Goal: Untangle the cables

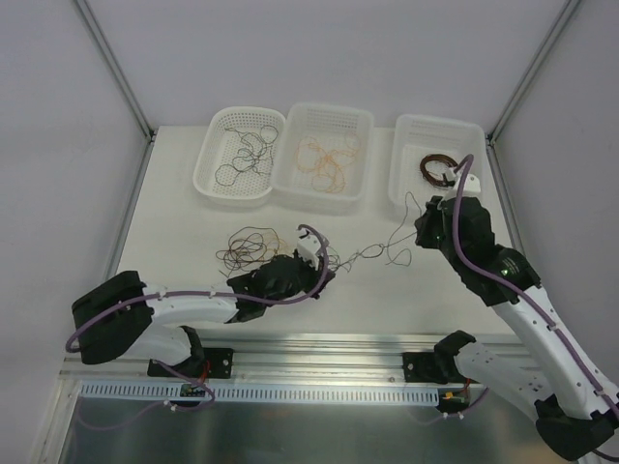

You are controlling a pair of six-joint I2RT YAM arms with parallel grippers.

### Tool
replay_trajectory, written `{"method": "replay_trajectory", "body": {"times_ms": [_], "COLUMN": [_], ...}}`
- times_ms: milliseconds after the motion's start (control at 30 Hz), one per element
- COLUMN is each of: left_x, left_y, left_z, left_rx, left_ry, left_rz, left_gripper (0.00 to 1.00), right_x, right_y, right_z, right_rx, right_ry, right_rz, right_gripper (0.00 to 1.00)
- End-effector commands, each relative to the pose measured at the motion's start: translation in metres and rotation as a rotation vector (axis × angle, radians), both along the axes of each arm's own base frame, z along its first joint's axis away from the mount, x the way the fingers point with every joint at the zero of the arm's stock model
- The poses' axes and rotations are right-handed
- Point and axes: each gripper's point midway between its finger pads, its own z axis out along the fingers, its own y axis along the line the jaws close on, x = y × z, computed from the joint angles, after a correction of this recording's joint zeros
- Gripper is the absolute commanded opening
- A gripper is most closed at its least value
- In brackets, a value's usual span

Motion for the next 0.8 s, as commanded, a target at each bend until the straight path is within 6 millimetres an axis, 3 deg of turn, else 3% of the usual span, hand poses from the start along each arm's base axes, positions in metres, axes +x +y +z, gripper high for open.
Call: {"method": "replay_trajectory", "body": {"times_ms": [0,33,100,133,200,233,400,567,767], "left_x": [0.004,0.011,0.018,0.027,0.032,0.036,0.029,0.018,0.019], "left_y": [0.039,0.052,0.078,0.107,0.136,0.163,0.218,0.245,0.251], "left_z": [-0.009,-0.004,-0.018,-0.031,-0.047,-0.057,-0.085,-0.106,-0.107], "left_rx": [0.043,0.039,0.078,0.138,0.163,0.204,0.214,0.198,0.176], "left_ry": [0.033,0.035,0.088,0.136,0.215,0.251,0.407,0.535,0.565], "left_rz": [0.098,0.145,0.24,0.331,0.443,0.533,0.764,0.889,0.923], "left_gripper": [0.0,0.0,0.0,0.0,0.0,0.0,0.0,0.0,0.0], "right_x": [0.004,0.003,0.002,0.002,0.001,-0.001,-0.009,-0.018,-0.028], "right_y": [-0.042,-0.048,-0.052,-0.054,-0.055,-0.055,-0.052,-0.059,-0.08], "right_z": [0.034,0.039,0.052,0.055,0.068,0.07,0.095,0.136,0.186], "right_rx": [-0.069,-0.061,-0.052,-0.057,-0.051,-0.057,-0.018,-0.035,-0.063], "right_ry": [-0.095,-0.104,-0.129,-0.131,-0.155,-0.153,-0.19,-0.283,-0.398], "right_rz": [-0.115,-0.127,-0.13,-0.128,-0.126,-0.115,-0.08,-0.062,-0.124], "right_gripper": [0.0,0.01,0.01,0.01,0.01,0.01,0.01,0.0,0.01]}}
